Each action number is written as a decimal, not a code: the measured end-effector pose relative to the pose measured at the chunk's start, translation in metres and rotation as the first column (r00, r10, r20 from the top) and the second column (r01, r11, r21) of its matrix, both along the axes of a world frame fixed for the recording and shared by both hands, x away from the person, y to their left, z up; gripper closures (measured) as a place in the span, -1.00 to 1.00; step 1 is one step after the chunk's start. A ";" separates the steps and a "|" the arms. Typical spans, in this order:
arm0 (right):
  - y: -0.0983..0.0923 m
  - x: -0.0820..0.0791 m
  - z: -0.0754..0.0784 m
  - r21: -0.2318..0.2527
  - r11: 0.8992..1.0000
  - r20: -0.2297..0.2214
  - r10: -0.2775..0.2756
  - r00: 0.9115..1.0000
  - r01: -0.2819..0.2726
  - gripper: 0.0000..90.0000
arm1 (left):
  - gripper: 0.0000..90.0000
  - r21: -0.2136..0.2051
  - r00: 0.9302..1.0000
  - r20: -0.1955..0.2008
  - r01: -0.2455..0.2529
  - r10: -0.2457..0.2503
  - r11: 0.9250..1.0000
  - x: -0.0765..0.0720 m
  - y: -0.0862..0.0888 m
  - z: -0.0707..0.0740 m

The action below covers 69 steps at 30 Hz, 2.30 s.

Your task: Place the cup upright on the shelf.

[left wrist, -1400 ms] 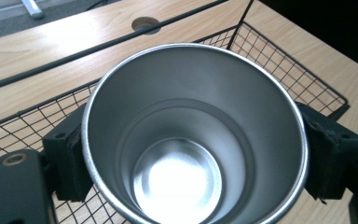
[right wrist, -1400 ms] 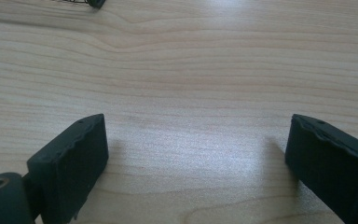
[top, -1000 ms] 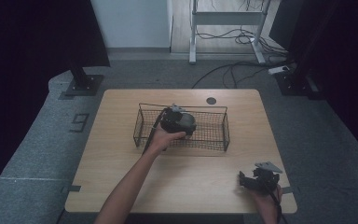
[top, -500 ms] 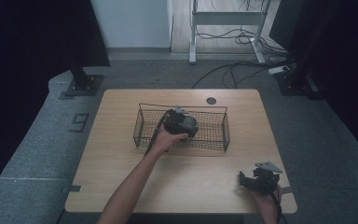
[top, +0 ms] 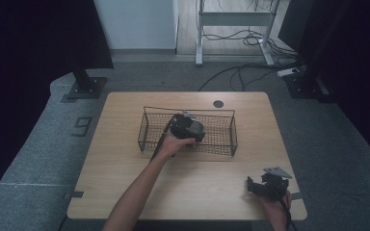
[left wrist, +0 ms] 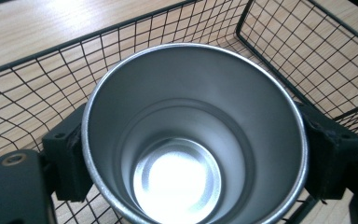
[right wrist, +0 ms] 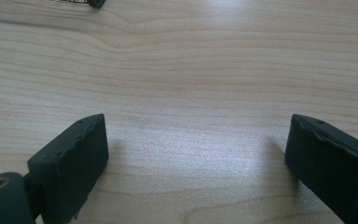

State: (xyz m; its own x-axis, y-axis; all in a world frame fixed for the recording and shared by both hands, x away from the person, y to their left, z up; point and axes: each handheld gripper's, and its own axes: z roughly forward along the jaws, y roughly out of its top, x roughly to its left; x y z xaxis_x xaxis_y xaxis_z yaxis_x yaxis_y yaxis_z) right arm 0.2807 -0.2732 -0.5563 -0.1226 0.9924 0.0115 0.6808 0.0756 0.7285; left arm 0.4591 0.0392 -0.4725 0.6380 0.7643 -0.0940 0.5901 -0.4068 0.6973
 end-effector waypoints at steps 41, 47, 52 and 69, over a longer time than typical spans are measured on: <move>0.000 0.000 0.000 0.000 1.000 0.000 -0.001 1.000 0.001 -0.87 | -0.69 0.025 0.998 -0.059 -0.021 0.023 0.999 0.003 0.003 -0.016; 0.000 0.001 0.000 0.000 1.000 0.000 -0.002 1.000 0.002 -0.87 | -0.70 0.023 0.997 -0.064 -0.029 0.030 0.999 0.002 0.008 -0.016; 0.000 0.001 0.000 0.001 1.000 0.000 -0.003 1.000 0.003 -0.87 | -0.72 0.034 0.998 -0.056 -0.036 0.038 0.999 0.001 0.008 -0.014; 0.000 0.001 0.000 0.001 1.000 0.000 -0.003 1.000 0.003 -0.86 | -0.77 -0.047 0.999 0.041 -0.023 0.025 0.999 -0.016 0.027 0.019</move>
State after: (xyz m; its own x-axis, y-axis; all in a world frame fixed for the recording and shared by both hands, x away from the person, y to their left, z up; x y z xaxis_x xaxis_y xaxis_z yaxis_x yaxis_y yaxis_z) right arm 0.2814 -0.2735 -0.5563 -0.1195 0.9928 0.0122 0.6814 0.0731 0.7283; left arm 0.4434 0.0661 -0.4537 0.6237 0.7748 -0.1033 0.5694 -0.3597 0.7392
